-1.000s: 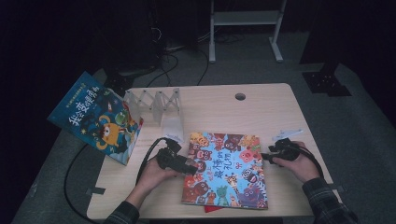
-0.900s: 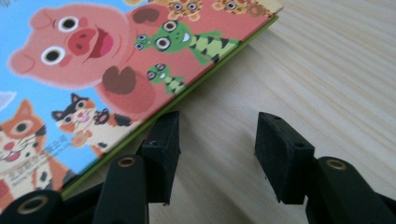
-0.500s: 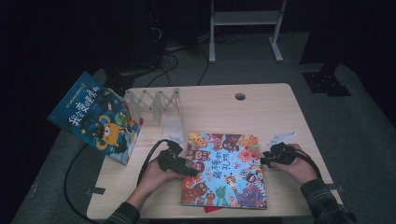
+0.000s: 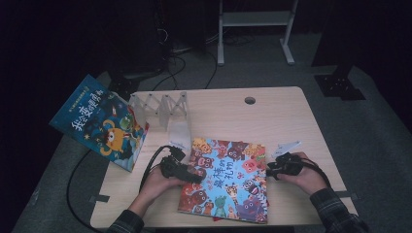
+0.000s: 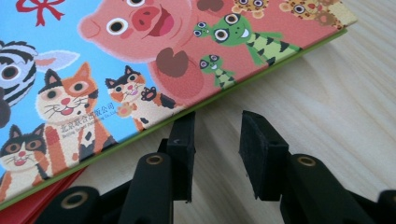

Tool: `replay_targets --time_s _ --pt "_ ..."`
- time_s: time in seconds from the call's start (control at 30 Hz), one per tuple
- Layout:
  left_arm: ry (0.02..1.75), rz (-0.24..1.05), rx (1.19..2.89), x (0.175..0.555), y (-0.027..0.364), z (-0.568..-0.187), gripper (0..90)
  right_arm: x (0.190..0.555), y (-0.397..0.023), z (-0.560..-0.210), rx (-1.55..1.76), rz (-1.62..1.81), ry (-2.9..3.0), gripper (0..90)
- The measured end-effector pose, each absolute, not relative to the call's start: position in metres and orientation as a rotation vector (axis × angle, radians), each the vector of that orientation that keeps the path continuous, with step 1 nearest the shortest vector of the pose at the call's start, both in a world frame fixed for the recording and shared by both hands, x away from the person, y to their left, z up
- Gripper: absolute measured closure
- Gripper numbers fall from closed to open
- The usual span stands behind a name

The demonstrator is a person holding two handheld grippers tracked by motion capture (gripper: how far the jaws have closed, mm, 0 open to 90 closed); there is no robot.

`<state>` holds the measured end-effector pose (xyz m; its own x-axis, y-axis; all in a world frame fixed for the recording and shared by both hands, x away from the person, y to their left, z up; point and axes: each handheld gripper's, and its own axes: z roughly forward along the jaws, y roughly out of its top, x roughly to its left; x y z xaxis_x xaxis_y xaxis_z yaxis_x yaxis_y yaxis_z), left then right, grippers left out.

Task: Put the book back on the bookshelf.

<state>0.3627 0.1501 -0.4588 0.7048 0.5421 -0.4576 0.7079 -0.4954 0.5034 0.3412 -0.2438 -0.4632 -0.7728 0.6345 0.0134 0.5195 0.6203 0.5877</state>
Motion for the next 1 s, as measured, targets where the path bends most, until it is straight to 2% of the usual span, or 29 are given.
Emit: replay_targets --time_s 0.37,0.67,1.0 --pt "0.959 -0.34 2.242 0.361 0.148 -0.455 17.0 0.34 -0.243 -0.462 0.949 0.857 2.661 67.7" --pt "0.895 -0.308 2.128 0.356 0.152 -0.434 18.5 0.34 -0.243 -0.462 0.948 0.849 2.668 69.2" --pt "0.859 -0.276 2.129 0.354 0.143 -0.428 18.3 0.339 -0.243 -0.462 0.939 0.854 2.675 69.0"
